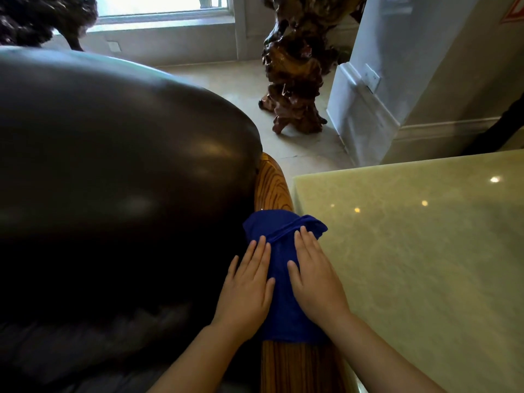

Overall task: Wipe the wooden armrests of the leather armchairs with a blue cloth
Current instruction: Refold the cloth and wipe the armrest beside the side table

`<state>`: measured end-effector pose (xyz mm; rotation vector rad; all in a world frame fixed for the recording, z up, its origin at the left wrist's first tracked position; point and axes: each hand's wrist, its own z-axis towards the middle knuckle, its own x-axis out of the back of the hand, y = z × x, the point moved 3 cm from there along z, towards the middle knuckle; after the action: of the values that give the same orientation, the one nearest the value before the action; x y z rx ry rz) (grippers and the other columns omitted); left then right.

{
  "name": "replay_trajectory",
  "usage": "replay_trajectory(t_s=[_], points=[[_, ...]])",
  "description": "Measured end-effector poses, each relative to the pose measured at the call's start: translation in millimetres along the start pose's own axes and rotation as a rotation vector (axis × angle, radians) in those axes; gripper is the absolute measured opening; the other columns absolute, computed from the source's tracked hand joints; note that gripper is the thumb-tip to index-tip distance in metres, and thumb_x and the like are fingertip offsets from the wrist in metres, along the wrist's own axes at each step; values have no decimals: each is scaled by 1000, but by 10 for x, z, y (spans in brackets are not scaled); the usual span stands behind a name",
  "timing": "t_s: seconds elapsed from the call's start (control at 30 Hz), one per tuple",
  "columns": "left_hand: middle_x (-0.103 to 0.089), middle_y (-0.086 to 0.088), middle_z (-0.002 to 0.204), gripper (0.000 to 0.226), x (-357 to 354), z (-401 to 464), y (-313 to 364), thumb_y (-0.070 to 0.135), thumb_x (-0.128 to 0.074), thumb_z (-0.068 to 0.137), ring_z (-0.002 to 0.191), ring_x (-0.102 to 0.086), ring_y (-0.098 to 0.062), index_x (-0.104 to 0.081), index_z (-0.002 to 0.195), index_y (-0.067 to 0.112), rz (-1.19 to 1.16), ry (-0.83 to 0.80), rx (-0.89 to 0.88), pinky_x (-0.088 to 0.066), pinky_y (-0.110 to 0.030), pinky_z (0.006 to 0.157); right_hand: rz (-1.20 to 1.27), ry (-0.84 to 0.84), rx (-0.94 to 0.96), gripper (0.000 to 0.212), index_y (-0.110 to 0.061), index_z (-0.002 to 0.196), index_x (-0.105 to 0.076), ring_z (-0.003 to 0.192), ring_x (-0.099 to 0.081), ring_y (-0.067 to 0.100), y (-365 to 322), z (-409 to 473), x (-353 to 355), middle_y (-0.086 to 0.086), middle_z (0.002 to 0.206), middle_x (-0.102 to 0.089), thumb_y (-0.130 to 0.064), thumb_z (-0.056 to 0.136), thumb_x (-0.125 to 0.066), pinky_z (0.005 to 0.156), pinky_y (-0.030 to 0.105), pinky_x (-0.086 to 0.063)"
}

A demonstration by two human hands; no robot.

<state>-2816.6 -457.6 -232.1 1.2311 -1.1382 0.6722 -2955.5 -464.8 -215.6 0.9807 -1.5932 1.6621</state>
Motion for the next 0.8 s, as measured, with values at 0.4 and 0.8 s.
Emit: replay_trajectory(t_s=[0.4,0.8], points=[[-46,-6,137,52,416,286,201,36,-38,90,126,-45,-22,-39,137,13,67,189,-128,-37,-34,103,53,-135,64,64,-21,144,8,139,14,2,86,157,70,-16,146,19,-29,97,-33,113,21,1],[32,15,144,60,52,502,80,50,-10,91,132,34,0,29,133,33,12,42,-11,12,-32,112,-27,-105,48,64,-22,145,8,137,13,-1,89,359,38,-7,157,9,-27,95,-31,113,28,2]])
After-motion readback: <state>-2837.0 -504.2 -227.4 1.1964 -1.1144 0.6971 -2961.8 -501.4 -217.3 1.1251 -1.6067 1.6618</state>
